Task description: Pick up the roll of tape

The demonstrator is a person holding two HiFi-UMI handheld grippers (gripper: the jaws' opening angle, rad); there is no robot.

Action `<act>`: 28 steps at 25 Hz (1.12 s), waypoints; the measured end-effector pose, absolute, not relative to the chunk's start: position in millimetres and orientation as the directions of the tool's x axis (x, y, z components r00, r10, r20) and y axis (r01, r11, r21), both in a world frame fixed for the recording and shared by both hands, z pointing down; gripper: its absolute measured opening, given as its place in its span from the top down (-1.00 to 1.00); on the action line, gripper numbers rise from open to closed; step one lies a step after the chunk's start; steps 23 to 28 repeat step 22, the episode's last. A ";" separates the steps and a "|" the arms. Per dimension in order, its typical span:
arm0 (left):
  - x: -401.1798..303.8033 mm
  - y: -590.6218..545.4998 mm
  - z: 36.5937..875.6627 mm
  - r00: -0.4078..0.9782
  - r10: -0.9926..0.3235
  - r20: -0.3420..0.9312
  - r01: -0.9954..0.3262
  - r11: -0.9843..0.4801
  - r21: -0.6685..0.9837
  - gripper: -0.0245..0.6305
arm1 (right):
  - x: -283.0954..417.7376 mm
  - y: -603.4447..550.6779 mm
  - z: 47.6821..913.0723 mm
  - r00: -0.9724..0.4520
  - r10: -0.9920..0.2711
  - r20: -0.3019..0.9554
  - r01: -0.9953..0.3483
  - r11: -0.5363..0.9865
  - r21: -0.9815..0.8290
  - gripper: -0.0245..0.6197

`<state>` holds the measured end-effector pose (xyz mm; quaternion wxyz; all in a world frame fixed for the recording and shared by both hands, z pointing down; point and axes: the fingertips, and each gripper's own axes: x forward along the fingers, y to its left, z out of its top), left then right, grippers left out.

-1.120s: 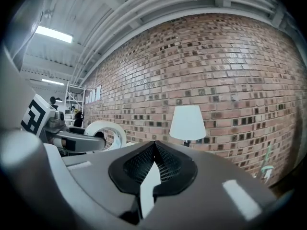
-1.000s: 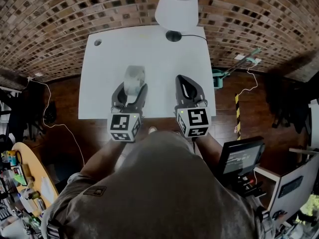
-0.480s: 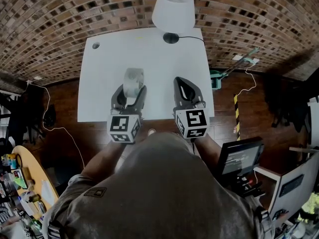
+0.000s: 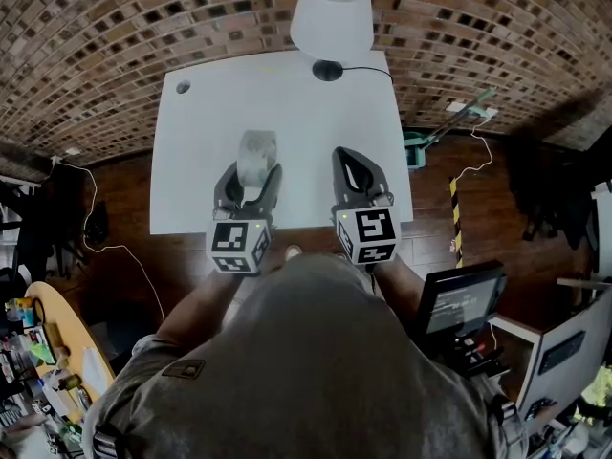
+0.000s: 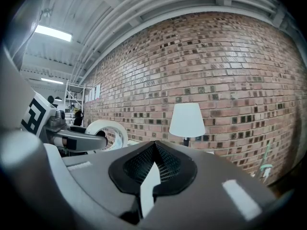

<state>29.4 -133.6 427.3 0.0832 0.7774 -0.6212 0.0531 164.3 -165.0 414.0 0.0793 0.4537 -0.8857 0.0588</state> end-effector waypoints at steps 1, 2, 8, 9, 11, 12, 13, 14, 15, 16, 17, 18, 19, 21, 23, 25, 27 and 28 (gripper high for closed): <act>28.9 -133.8 427.3 0.223 -0.957 0.186 -0.975 -0.215 0.064 0.18 | 163.5 -164.9 413.5 -0.576 -0.795 0.192 -0.813 0.581 -0.032 0.90; 28.4 -133.8 427.2 0.224 -0.957 0.187 -0.974 -0.215 0.064 0.18 | 162.8 -164.6 413.1 -0.576 -0.795 0.191 -0.813 0.581 -0.032 0.90; 28.0 -133.4 429.4 0.228 -0.954 0.193 -0.973 -0.219 0.071 0.18 | 162.0 -164.0 413.7 -0.573 -0.798 0.189 -0.815 0.578 -0.030 0.90; 27.7 -133.5 429.5 0.229 -0.954 0.193 -0.973 -0.219 0.071 0.18 | 161.8 -163.9 413.8 -0.572 -0.798 0.189 -0.816 0.578 -0.030 0.90; 27.4 -133.9 428.2 0.230 -0.954 0.191 -0.973 -0.220 0.072 0.18 | 161.2 -163.7 413.4 -0.571 -0.798 0.191 -0.816 0.577 -0.029 0.90; 27.2 -133.9 428.1 0.231 -0.954 0.192 -0.972 -0.221 0.074 0.18 | 160.9 -163.6 413.1 -0.571 -0.798 0.192 -0.816 0.577 -0.028 0.90; 27.1 -133.9 428.3 0.232 -0.953 0.195 -0.972 -0.221 0.076 0.18 | 160.8 -163.7 412.9 -0.571 -0.798 0.193 -0.816 0.577 -0.028 0.90; 27.0 -134.1 428.5 0.233 -0.952 0.197 -0.972 -0.222 0.077 0.18 | 160.7 -164.0 412.8 -0.571 -0.797 0.194 -0.816 0.578 -0.028 0.90; 27.0 -134.3 428.6 0.234 -0.952 0.198 -0.972 -0.223 0.077 0.18 | 160.6 -164.3 412.9 -0.572 -0.797 0.194 -0.816 0.578 -0.028 0.90; 26.9 -134.5 428.8 0.235 -0.952 0.198 -0.972 -0.224 0.076 0.18 | 160.6 -164.4 413.2 -0.572 -0.797 0.195 -0.815 0.578 -0.028 0.90; 26.7 -134.5 429.1 0.235 -0.952 0.196 -0.972 -0.225 0.073 0.18 | 160.4 -164.4 413.7 -0.572 -0.797 0.195 -0.815 0.578 -0.028 0.90; 26.5 -134.5 429.3 0.236 -0.952 0.195 -0.972 -0.226 0.070 0.18 | 160.2 -164.4 414.2 -0.572 -0.796 0.196 -0.815 0.579 -0.028 0.90; 26.4 -134.4 429.7 0.236 -0.952 0.195 -0.971 -0.227 0.069 0.18 | 159.7 -164.2 414.7 -0.573 -0.796 0.196 -0.815 0.579 -0.028 0.90; 26.1 -134.2 430.5 0.238 -0.951 0.196 -0.971 -0.228 0.071 0.18 | 158.6 -163.9 415.8 -0.574 -0.795 0.197 -0.814 0.581 -0.027 0.90; 25.9 -134.1 430.9 0.238 -0.951 0.197 -0.971 -0.228 0.073 0.18 | 157.9 -163.8 416.4 -0.575 -0.794 0.198 -0.813 0.582 -0.027 0.90; 25.9 -134.1 430.9 0.238 -0.951 0.197 -0.971 -0.228 0.073 0.18 | 157.9 -163.8 416.4 -0.575 -0.794 0.198 -0.813 0.582 -0.027 0.90; 25.9 -134.1 430.9 0.238 -0.951 0.197 -0.971 -0.228 0.073 0.18 | 157.9 -163.8 416.4 -0.575 -0.794 0.198 -0.813 0.582 -0.027 0.90; 25.9 -134.1 430.9 0.238 -0.951 0.197 -0.971 -0.228 0.073 0.18 | 157.9 -163.8 416.4 -0.575 -0.794 0.198 -0.813 0.582 -0.027 0.90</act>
